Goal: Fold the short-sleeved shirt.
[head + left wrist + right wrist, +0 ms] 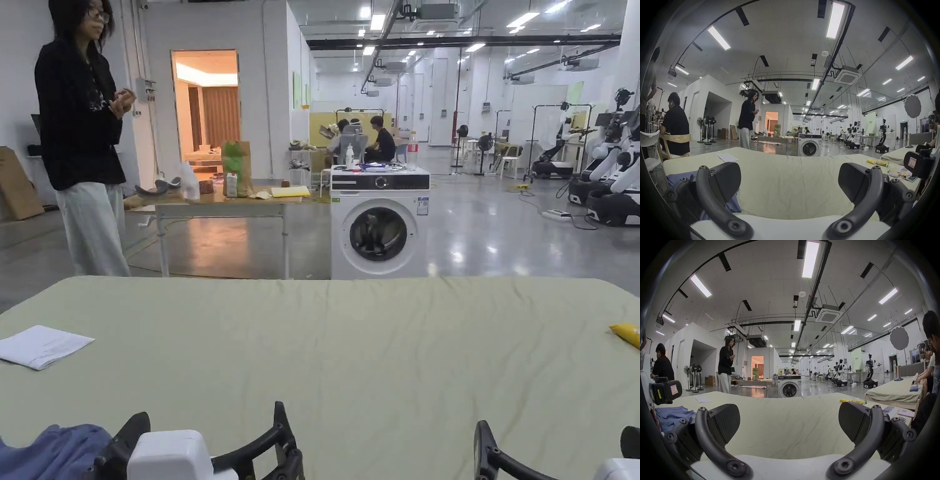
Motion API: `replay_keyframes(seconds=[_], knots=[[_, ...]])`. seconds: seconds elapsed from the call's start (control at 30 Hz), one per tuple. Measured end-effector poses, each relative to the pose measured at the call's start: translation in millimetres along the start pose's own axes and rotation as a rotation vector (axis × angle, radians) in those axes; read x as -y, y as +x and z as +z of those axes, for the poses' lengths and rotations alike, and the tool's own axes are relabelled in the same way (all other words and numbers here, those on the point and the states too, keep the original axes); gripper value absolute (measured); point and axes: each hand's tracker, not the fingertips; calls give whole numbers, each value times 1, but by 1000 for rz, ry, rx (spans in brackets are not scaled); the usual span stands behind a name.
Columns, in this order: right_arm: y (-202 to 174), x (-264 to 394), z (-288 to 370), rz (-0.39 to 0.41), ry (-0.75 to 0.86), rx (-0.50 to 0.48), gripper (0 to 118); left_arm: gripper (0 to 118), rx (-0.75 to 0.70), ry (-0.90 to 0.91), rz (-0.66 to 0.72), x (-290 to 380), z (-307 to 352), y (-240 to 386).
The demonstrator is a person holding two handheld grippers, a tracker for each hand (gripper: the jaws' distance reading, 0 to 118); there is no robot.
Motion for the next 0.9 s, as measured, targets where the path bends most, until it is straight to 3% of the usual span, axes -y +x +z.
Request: replay_keyframes(seconds=[0.33, 0.9], knots=[[3, -2, 3, -31, -11, 20, 118, 111, 27, 13, -42, -4, 4, 3], [1, -7, 6, 0, 1, -9, 118, 111, 30, -34, -37, -2, 4, 1]])
